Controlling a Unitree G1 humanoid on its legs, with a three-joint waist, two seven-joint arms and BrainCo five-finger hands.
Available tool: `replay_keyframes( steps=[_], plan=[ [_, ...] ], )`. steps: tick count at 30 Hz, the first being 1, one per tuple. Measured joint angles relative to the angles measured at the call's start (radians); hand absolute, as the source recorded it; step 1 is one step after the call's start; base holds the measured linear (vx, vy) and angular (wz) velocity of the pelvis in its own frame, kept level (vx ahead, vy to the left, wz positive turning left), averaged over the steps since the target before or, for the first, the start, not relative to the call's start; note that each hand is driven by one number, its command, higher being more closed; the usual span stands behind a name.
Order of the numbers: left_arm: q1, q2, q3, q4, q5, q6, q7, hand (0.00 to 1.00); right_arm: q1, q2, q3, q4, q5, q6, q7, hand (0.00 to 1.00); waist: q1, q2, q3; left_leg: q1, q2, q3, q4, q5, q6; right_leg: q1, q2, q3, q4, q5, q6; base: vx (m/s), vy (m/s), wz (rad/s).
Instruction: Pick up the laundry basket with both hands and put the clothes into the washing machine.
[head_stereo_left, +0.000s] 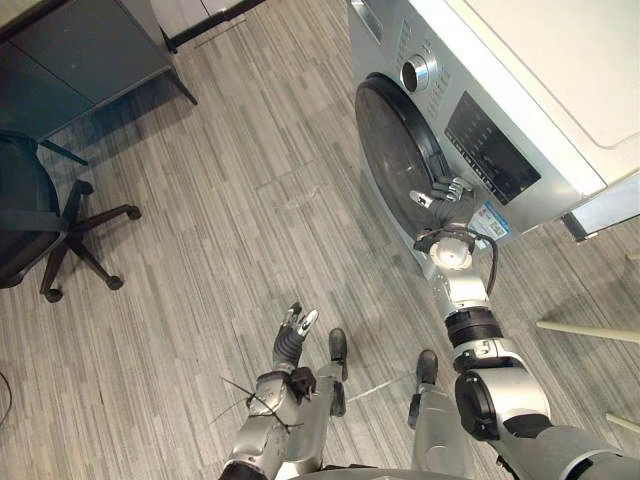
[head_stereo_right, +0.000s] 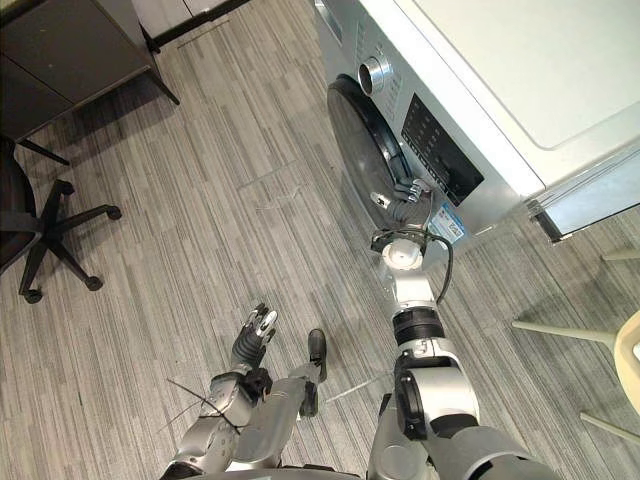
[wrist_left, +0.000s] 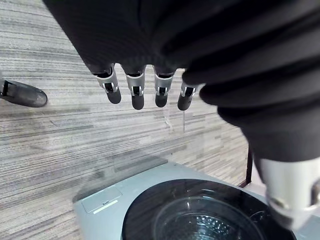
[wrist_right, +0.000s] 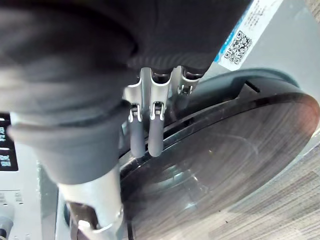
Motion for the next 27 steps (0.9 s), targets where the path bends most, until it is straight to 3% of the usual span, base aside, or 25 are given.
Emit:
replay_keyframes(
  steps=[6,10,13,15,17,19,22,27],
  plan=[
    [-0.014,-0.001,-0.007,0.0,-0.005,-0.017,0.02,0.0,-0.055,-0.002,0.012,0.037,-0.009,0.01,-0.025,0.0,0.002,-0.009,0.024,-0.006,0.0,0.001,-0.001,0.0,0.0,-0.008,0.0,-0.001,0.003,0.0,0.0,0.03,-0.005,-0.01],
    [-0.016,0.013,-0.005,0.0,-0.021,-0.023,0.019,0.0,-0.216,-0.085,0.062,0.222,0.044,0.001,0.05,0.0,0.001,-0.01,0.028,-0.027,-0.001,-0.011,-0.039,0.035,0.001,-0.039,0.003,-0.008,-0.003,0.014,-0.006,-0.01,-0.005,0.04],
    [-0.028,0.026,-0.001,0.001,-0.028,-0.023,0.004,0.0,-0.294,-0.17,0.152,0.33,0.192,0.009,0.194,0.0,-0.003,-0.012,0.03,-0.032,0.008,-0.026,-0.06,0.05,-0.01,-0.037,0.016,-0.025,-0.028,0.038,-0.015,-0.07,-0.005,0.05],
    [-0.031,0.029,-0.004,0.002,-0.024,-0.02,-0.031,0.0,-0.34,-0.228,0.188,0.381,0.34,0.028,0.33,0.0,0.0,-0.006,0.032,-0.045,0.014,-0.047,-0.07,0.064,-0.022,-0.038,0.02,-0.054,-0.043,0.05,-0.023,-0.14,-0.012,0.17],
    [-0.017,0.029,-0.012,0.009,-0.009,-0.006,-0.082,0.0,-0.383,-0.292,0.235,0.42,0.527,0.043,0.457,0.0,0.008,0.016,0.043,-0.063,0.027,-0.057,-0.08,0.068,-0.027,-0.038,0.024,-0.093,-0.058,0.06,-0.028,-0.13,-0.031,0.29],
    [0.015,0.036,-0.021,0.01,0.003,-0.003,-0.114,0.0,-0.383,-0.309,0.322,0.418,0.621,0.048,0.542,0.0,0.011,0.028,0.05,-0.064,0.035,-0.065,-0.101,0.077,-0.041,-0.04,0.03,-0.118,-0.067,0.063,-0.033,-0.08,-0.053,0.16],
    [0.034,0.044,-0.035,0.01,0.007,0.005,-0.14,0.0,-0.371,-0.316,0.427,0.407,0.743,0.058,0.648,0.0,0.031,0.036,0.053,-0.064,0.048,-0.07,-0.103,0.081,-0.047,-0.04,0.04,-0.131,-0.068,0.07,-0.04,-0.01,-0.074,0.0],
    [0.022,0.042,-0.041,0.009,0.023,0.004,-0.146,0.0,-0.295,-0.277,0.483,0.396,0.833,0.051,0.689,0.0,0.058,0.037,0.053,-0.069,0.058,-0.081,-0.104,0.114,-0.054,-0.04,0.052,-0.141,-0.065,0.072,-0.046,0.07,-0.06,0.02]
  ],
)
